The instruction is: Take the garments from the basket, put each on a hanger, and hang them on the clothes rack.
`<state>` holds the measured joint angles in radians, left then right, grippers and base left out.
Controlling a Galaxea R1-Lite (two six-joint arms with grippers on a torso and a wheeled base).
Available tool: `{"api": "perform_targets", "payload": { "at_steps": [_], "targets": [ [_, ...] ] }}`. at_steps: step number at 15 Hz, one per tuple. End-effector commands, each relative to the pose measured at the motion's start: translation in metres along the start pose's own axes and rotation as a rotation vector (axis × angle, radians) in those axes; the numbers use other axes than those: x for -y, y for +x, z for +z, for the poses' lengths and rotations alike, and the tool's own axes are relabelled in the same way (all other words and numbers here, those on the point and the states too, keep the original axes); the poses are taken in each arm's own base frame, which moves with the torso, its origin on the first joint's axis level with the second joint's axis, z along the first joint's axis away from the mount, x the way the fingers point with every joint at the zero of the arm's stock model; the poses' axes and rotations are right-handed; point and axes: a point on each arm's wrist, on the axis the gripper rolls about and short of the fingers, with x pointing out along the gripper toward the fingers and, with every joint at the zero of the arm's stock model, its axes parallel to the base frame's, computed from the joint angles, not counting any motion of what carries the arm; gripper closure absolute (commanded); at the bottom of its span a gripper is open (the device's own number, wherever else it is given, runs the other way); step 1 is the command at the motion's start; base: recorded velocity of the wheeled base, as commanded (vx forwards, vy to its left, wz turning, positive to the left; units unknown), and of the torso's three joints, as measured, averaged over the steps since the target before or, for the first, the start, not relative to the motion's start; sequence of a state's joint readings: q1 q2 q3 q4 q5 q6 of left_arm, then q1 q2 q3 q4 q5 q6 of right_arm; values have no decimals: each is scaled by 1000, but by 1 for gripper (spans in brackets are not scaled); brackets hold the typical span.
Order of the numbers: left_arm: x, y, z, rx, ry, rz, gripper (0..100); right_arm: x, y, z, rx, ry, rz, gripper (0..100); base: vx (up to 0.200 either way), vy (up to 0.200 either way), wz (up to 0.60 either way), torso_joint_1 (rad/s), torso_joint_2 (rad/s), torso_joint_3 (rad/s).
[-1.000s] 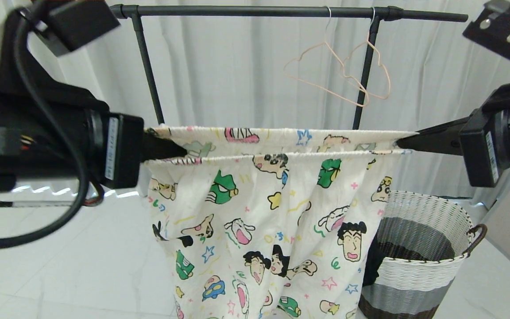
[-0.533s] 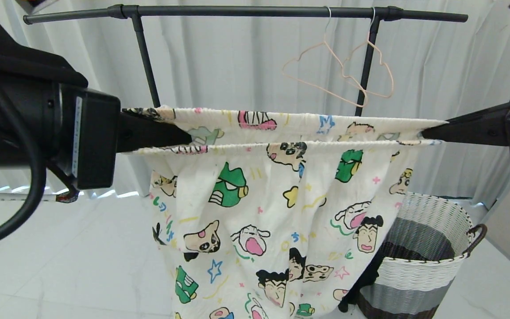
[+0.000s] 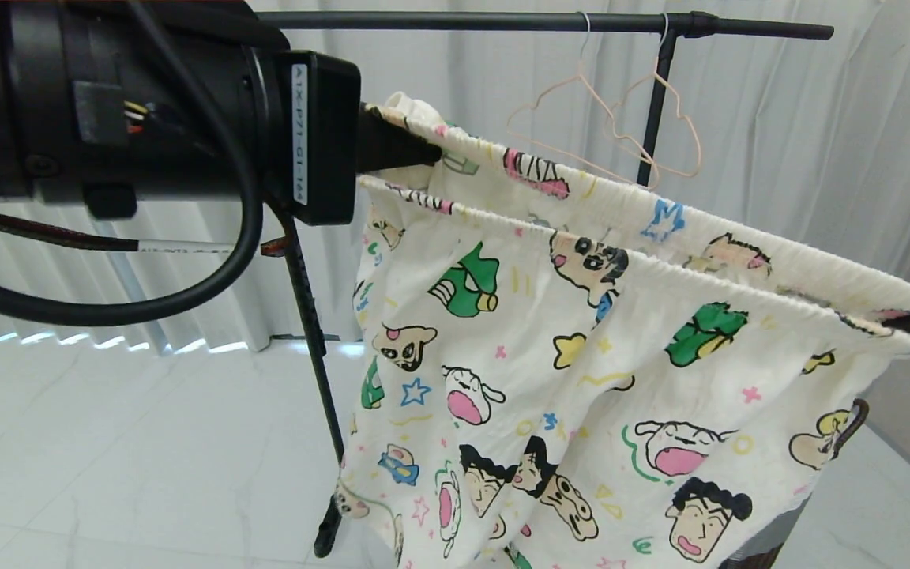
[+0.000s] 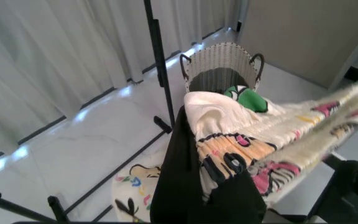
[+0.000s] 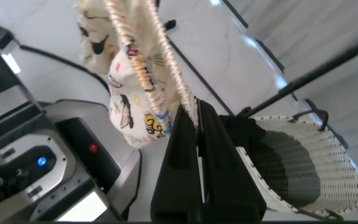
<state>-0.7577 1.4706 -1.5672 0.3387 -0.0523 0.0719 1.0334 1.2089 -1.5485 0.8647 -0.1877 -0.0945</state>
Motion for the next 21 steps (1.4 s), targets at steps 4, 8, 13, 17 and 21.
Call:
{"api": "perform_targets", "payload": {
  "at_steps": [4,8,13,17,21],
  "targets": [
    [1,10,-1,-15,-2,-7,100,-8,2,-5,-14,-33,25,100,0,0,0,0,0,0],
    [7,-9,-8,-51,-7,-22,100,0,15,2,9,33,-50,100,0,0,0,0,0,0],
    [42,-46,-40,-132,-31,-197,100,17,81,43,127,138,-152,100,0,0,0,0,0,0],
    [57,-53,-47,-148,-29,-275,100,20,92,64,168,146,-151,100,0,0,0,0,0,0],
    [57,-53,-47,-151,-27,-272,100,21,90,66,173,146,-150,100,0,0,0,0,0,0]
  ]
}}
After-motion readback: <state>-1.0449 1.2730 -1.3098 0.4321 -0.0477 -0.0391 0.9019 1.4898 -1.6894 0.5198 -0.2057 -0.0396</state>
